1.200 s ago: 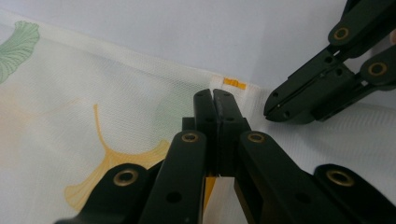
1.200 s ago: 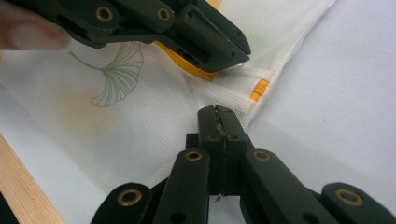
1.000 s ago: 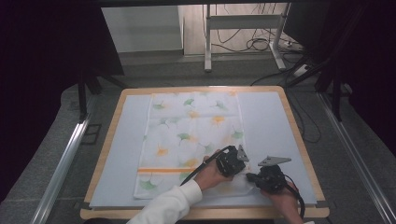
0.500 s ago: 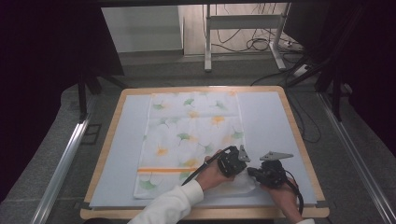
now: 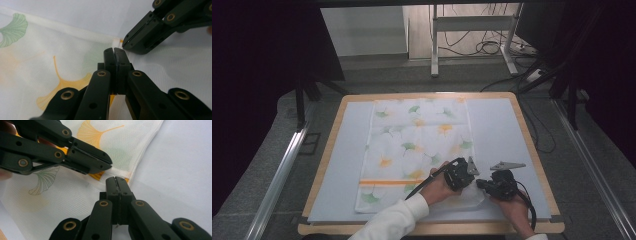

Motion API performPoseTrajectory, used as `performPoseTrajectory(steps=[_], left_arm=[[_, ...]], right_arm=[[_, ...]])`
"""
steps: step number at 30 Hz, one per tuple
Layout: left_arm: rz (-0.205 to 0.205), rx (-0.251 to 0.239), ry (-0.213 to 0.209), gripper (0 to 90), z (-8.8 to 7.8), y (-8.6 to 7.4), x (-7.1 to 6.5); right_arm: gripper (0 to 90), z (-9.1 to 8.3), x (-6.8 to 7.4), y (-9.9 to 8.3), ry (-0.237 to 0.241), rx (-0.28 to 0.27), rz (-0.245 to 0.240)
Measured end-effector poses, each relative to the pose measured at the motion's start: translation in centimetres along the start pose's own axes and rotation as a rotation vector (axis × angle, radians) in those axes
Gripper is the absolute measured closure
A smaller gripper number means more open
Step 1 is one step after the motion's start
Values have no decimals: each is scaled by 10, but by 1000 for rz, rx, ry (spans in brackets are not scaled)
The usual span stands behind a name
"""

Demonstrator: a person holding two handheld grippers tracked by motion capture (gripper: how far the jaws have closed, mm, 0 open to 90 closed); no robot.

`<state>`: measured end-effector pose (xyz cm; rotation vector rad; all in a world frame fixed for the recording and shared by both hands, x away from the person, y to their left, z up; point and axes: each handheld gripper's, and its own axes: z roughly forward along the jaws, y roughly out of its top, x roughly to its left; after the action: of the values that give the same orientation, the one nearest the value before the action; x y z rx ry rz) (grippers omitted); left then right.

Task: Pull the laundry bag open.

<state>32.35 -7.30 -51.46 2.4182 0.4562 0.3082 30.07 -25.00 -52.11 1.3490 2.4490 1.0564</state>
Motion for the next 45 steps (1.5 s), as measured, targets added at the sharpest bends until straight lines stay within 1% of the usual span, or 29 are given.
performPoseTrajectory(steps=[3,8,10,14,16,22,26,31,33,37,39,40,41,44,45], left_arm=[[-11,-4,-5,900,-2,-3,1],[-7,-1,-4,900,-5,-6,2],[-17,-9,-11,900,-6,-7,2],[-13,-12,-10,900,-8,-8,1],[-20,-12,-14,900,-9,-9,2],[-15,-12,-12,900,-10,-10,1],[-2,-2,-4,900,-9,-8,1],[-2,0,-5,900,-10,-8,2],[-7,-2,-6,900,-11,-9,2],[-27,-8,-23,900,-13,-13,4],[-26,-7,-20,900,-13,-13,4],[-20,4,-8,900,-13,-13,4],[0,19,9,900,-12,-15,4],[-49,5,-31,900,-13,-17,9],[-65,-1,-38,900,-12,-18,10]], right_arm=[[898,0,0,0,1,-2,-1],[898,0,0,0,-6,-3,-4],[898,0,1,0,-2,-4,-8],[898,0,1,0,-4,-4,-18],[897,0,2,0,-7,-1,-21],[898,0,2,0,-7,-1,-27],[897,0,2,0,-9,-2,-28],[898,0,2,0,-9,-1,-24],[898,0,2,0,-6,0,-25],[898,0,2,0,-5,0,-27],[898,0,2,0,-5,0,-28],[898,0,2,0,-5,0,-28],[898,0,2,0,-5,1,-27],[898,0,2,0,-4,0,-28],[898,0,2,0,-6,-1,-28]])
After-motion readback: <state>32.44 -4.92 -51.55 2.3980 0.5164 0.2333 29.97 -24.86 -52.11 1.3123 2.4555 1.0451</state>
